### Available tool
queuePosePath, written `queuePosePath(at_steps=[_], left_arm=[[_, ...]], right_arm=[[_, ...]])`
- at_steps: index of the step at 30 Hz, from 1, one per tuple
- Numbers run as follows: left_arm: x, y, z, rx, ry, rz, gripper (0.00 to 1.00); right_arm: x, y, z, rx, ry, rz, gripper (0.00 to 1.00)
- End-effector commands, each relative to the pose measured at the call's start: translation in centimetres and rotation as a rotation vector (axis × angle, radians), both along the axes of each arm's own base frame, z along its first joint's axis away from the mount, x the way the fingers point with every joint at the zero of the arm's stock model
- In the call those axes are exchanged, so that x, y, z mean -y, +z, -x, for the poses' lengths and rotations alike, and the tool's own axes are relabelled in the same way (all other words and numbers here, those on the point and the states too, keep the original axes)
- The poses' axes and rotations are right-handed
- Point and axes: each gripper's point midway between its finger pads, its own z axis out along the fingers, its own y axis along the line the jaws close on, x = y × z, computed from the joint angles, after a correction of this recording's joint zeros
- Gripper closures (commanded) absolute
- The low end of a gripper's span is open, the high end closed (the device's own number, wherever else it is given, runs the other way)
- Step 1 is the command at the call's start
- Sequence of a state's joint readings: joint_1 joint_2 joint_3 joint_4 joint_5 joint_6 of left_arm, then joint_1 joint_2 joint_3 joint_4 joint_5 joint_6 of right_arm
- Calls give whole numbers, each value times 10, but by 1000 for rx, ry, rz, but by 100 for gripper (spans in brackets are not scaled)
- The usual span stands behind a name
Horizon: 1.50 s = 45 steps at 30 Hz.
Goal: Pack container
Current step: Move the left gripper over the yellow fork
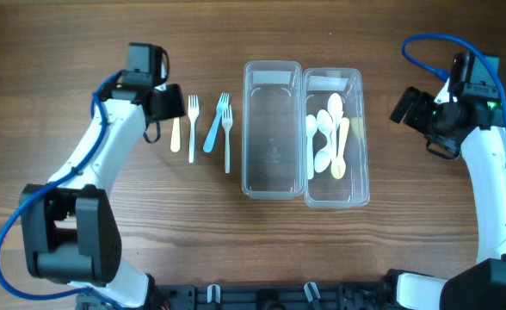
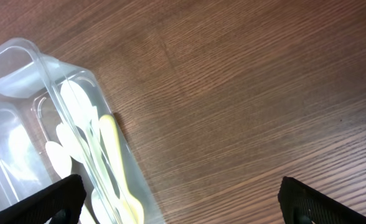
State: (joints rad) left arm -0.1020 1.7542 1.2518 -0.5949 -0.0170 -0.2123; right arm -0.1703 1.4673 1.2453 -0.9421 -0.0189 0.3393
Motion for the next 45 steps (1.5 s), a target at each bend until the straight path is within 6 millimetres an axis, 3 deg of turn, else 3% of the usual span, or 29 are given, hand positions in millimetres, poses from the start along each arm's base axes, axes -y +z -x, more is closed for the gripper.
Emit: queuePosePath(at_steps=[1, 16, 27, 32, 42, 45], left_arm=[[8, -7, -17, 36, -108, -5, 44], [8, -78, -39, -7, -102, -16, 44], [5, -99, -36, -45, -180, -72, 53], [5, -100, -35, -49, -193, -78, 66], [4, -105, -24, -97, -218, -88, 72], [4, -106, -20, -115, -219, -88, 83]], right_arm=[[-1, 0, 0, -4, 1, -9, 0], [-3, -3, 8, -37, -2, -16, 0], [-3, -5, 12, -54, -2, -19, 1], [-4, -6, 14, -65, -2, -21, 0], [-4, -5, 14, -64, -2, -21, 0], [-4, -5, 14, -64, -1, -23, 0]])
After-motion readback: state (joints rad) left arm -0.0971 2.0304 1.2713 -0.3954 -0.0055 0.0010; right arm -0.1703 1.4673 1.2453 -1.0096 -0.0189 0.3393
